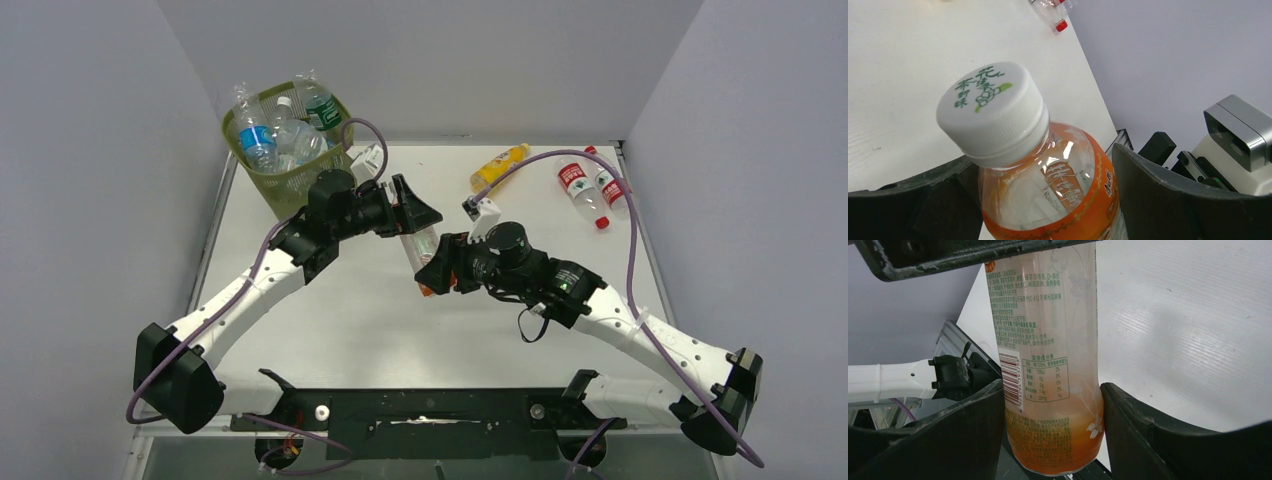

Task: Put the plastic bottles in the bin
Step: Pick up the plastic bottle at the center of the board.

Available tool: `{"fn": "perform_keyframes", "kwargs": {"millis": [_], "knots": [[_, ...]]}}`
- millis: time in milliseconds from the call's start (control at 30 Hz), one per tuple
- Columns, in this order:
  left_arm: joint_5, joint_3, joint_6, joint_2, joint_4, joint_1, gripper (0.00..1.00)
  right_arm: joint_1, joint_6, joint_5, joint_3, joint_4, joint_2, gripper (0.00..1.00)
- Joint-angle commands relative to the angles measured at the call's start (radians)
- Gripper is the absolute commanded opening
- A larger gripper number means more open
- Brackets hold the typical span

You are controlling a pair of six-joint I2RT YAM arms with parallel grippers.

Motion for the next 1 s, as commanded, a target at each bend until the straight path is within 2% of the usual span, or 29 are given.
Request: {"fn": "perform_keyframes", "kwargs": {"millis": [0,233,367,667,967], "knots": [[-0.032,0.075,0.04,-0.011,-0.023,-0.012,0.78,0.023,0.004,0.053,0.028,0.06,-0.017,0.51],[-0.038,0.09,0.043,-0.004,-0.047,-0.026,0.62,0.028,0.014,0.066,-0.003,0.067,-0.044,0.51],[-0.038,0.097,0.043,0.002,-0.055,-0.036,0.46,0.031,0.016,0.071,-0.022,0.073,-0.058,0.51],[-0.06,0.132,0.064,0.022,-0.091,-0.052,0.26,0.032,0.011,0.065,-0.026,0.081,-0.06,0.51],[-0.134,0.198,0.134,0.039,-0.165,-0.055,0.2,0.033,-0.02,0.058,0.032,0.056,-0.021,0.52]]}}
